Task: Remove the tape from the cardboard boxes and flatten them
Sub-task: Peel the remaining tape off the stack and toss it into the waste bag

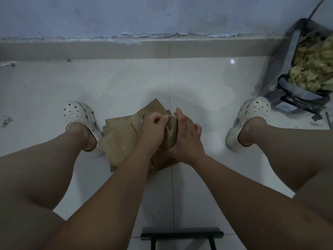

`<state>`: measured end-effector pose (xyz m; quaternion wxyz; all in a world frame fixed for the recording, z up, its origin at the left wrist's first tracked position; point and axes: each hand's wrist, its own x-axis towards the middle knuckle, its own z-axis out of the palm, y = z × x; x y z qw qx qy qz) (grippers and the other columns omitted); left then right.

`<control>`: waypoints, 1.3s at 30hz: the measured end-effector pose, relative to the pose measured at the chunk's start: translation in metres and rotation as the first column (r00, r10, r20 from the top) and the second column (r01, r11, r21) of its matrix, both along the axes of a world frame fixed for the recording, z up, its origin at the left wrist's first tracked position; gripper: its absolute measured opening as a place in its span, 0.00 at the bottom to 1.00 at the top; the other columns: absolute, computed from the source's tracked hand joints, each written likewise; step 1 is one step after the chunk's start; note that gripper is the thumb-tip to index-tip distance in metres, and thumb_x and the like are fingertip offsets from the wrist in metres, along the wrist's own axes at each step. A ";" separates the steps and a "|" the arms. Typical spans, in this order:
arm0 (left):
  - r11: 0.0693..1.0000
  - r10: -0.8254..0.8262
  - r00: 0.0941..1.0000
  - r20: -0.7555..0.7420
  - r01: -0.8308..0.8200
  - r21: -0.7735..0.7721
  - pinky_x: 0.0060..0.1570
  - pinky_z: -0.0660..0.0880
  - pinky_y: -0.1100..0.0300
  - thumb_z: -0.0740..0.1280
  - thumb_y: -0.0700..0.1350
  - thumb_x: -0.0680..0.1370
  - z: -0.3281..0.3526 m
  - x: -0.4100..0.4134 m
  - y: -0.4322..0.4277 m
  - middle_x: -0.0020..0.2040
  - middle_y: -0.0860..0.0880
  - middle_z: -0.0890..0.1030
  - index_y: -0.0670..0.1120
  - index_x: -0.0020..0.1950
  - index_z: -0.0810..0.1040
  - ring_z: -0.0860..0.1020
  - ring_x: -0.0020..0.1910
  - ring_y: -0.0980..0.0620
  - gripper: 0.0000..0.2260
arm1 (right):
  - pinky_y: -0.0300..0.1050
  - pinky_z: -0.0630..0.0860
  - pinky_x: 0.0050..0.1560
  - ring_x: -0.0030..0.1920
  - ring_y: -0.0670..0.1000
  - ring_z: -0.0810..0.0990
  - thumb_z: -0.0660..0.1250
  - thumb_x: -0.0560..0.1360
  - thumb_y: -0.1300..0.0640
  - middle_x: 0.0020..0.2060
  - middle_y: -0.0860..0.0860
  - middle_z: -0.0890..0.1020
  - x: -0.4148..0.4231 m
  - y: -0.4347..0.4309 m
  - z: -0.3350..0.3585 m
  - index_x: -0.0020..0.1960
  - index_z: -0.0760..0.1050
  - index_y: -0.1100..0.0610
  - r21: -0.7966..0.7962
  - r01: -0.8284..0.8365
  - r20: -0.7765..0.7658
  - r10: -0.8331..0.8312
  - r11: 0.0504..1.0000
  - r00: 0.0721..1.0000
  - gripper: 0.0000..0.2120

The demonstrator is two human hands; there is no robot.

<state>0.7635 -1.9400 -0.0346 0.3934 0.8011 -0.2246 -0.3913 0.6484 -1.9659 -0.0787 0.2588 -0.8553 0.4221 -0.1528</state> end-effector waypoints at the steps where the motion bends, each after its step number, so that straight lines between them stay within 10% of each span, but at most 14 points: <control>1: 0.999 -0.034 0.999 0.025 0.035 -0.029 0.38 0.69 0.61 0.63 0.46 0.80 0.000 0.002 0.001 0.36 0.52 0.74 0.51 0.36 0.71 0.72 0.37 0.54 0.12 | 0.54 0.58 0.65 0.70 0.53 0.67 0.74 0.63 0.37 0.70 0.54 0.69 -0.001 -0.003 0.000 0.77 0.55 0.61 -0.003 -0.006 -0.008 0.006 1.000 1.000 0.53; 6: 0.976 -0.194 0.897 0.398 0.134 0.173 0.59 0.57 0.52 0.59 0.48 0.81 0.004 0.001 -0.005 0.42 0.53 0.75 0.54 0.38 0.68 0.71 0.48 0.52 0.11 | 0.57 0.60 0.63 0.62 0.57 0.74 0.74 0.63 0.43 0.62 0.55 0.75 -0.001 -0.006 0.002 0.68 0.68 0.61 -0.063 0.025 -0.002 -0.026 0.998 1.000 0.40; 11: 0.835 -0.342 0.907 0.246 0.174 0.522 0.66 0.56 0.44 0.53 0.65 0.78 0.014 0.003 -0.014 0.47 0.48 0.81 0.46 0.50 0.78 0.75 0.54 0.47 0.25 | 0.64 0.65 0.60 0.58 0.58 0.77 0.76 0.61 0.43 0.58 0.55 0.78 -0.004 0.001 -0.001 0.68 0.63 0.56 -0.195 0.013 -0.133 -0.039 0.981 0.990 0.42; 15: 0.795 -0.377 0.885 0.273 0.158 0.585 0.66 0.54 0.42 0.54 0.74 0.70 0.016 0.006 -0.013 0.47 0.50 0.80 0.44 0.68 0.68 0.75 0.58 0.45 0.40 | 0.62 0.70 0.52 0.53 0.59 0.80 0.80 0.55 0.44 0.53 0.56 0.80 0.002 0.014 -0.002 0.65 0.69 0.61 -0.240 0.029 -0.177 -0.073 0.970 0.981 0.44; 18: 0.818 -0.368 0.888 0.274 0.170 0.549 0.66 0.53 0.43 0.55 0.70 0.74 0.016 0.005 -0.007 0.37 0.51 0.75 0.45 0.60 0.73 0.73 0.56 0.48 0.31 | 0.59 0.70 0.52 0.56 0.57 0.78 0.79 0.56 0.43 0.55 0.55 0.79 0.006 0.022 -0.001 0.67 0.60 0.57 -0.216 0.031 -0.193 -0.073 0.976 0.978 0.47; 24: 0.805 -0.329 0.913 0.241 0.137 0.577 0.67 0.57 0.42 0.55 0.66 0.76 0.017 0.018 -0.005 0.48 0.49 0.76 0.44 0.62 0.75 0.72 0.61 0.44 0.29 | 0.57 0.72 0.49 0.56 0.57 0.78 0.81 0.52 0.45 0.55 0.57 0.79 0.007 0.022 -0.002 0.62 0.62 0.57 -0.239 0.035 -0.183 -0.080 0.971 0.980 0.46; 28: 0.871 -0.312 0.948 0.063 0.259 0.418 0.62 0.70 0.46 0.64 0.60 0.76 0.018 0.021 -0.006 0.53 0.41 0.80 0.39 0.54 0.79 0.76 0.58 0.42 0.24 | 0.55 0.72 0.48 0.55 0.58 0.76 0.81 0.52 0.46 0.54 0.58 0.79 0.002 0.020 -0.005 0.61 0.62 0.58 -0.260 0.044 -0.177 -0.092 0.965 0.980 0.45; 32: 0.972 -0.120 0.989 -0.087 0.135 0.193 0.24 0.67 0.74 0.67 0.49 0.77 0.023 0.013 0.001 0.35 0.52 0.75 0.44 0.36 0.75 0.72 0.36 0.57 0.13 | 0.55 0.72 0.48 0.55 0.57 0.73 0.80 0.55 0.48 0.54 0.59 0.79 0.003 0.015 -0.007 0.61 0.62 0.58 -0.265 0.064 -0.159 -0.109 0.962 0.981 0.43; 39: 0.993 0.050 0.954 0.295 -0.016 -0.118 0.43 0.67 0.57 0.64 0.42 0.79 0.019 -0.006 -0.002 0.36 0.54 0.68 0.50 0.33 0.65 0.69 0.41 0.51 0.16 | 0.50 0.55 0.53 0.62 0.56 0.68 0.68 0.68 0.44 0.63 0.56 0.70 0.021 0.006 -0.003 0.67 0.56 0.57 -0.044 0.053 -0.103 -0.057 0.998 0.993 0.35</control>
